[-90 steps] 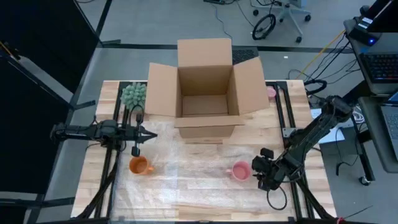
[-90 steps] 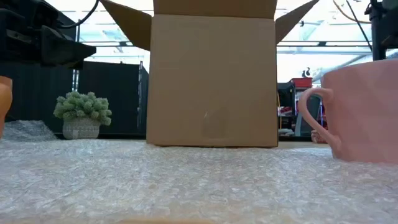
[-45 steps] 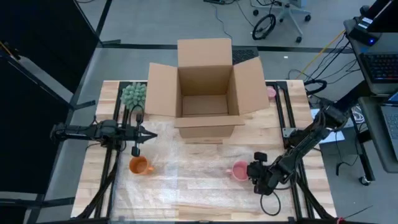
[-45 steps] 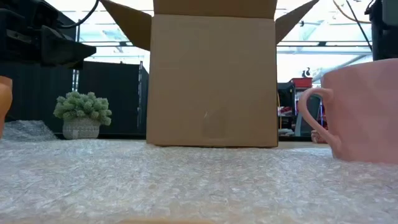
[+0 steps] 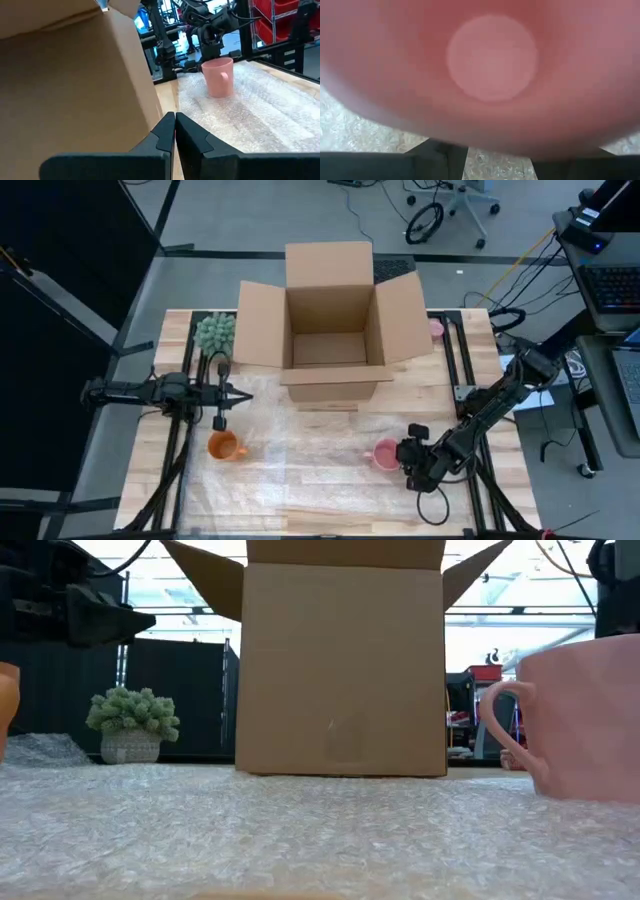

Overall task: Wrap mug
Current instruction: Wrap the pink mug with bubble wrap

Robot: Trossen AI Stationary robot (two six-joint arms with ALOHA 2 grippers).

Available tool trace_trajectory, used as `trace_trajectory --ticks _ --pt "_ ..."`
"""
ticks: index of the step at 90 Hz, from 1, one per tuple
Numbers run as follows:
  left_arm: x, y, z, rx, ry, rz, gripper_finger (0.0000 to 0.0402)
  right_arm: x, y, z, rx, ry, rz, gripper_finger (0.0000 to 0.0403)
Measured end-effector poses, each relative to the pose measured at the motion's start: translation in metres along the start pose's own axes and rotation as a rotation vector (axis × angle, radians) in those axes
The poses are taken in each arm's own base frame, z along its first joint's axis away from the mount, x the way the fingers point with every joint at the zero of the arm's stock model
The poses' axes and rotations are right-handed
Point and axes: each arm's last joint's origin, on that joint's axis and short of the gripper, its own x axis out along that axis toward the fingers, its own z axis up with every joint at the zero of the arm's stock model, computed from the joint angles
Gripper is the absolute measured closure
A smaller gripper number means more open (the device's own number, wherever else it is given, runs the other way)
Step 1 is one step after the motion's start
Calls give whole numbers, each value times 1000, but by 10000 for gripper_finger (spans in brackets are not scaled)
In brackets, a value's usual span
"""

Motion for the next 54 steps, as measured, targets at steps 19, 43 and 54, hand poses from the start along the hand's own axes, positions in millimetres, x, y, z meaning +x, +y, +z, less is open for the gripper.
trace_trajectory --ticks 19,43,54 --pt "0 1 1 -467 -10 17 401 0 1 0 1 -5 6 238" --pt "-1 5 15 -739 -167 14 401 0 1 0 -41 -5 5 238" --pt "1 6 23 -734 -213 2 401 0 0 1 -41 -8 2 238"
